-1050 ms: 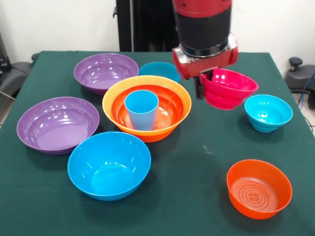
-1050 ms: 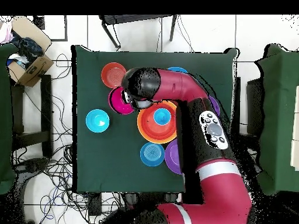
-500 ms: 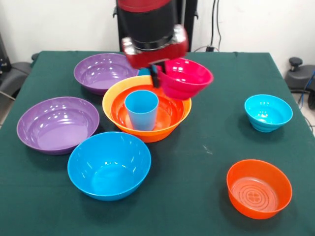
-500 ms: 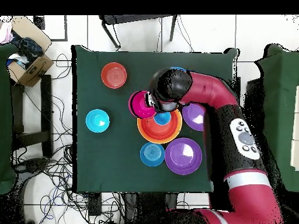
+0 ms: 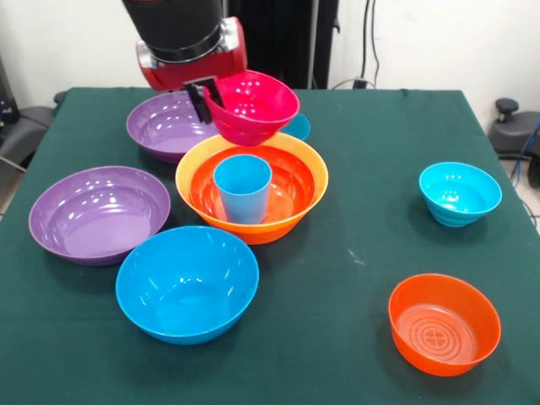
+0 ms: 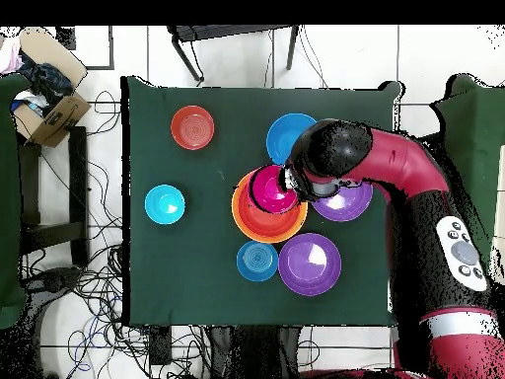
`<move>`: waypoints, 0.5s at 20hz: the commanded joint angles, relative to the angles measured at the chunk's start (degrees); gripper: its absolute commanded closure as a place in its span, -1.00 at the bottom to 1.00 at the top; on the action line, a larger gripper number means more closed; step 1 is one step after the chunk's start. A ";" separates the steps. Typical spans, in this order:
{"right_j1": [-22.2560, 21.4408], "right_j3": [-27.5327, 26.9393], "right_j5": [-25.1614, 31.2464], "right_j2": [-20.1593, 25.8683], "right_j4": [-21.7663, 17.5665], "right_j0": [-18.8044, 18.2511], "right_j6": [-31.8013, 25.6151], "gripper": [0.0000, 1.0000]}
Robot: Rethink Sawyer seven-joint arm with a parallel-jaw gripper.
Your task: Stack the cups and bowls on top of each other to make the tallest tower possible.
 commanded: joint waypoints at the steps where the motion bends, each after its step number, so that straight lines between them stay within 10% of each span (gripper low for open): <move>1: 0.47 -1.04 4.24 5.77 -5.65 0.06 -16.55 1.00; 10: 2.58 -1.47 -0.63 8.44 -8.07 -1.42 -16.31 1.00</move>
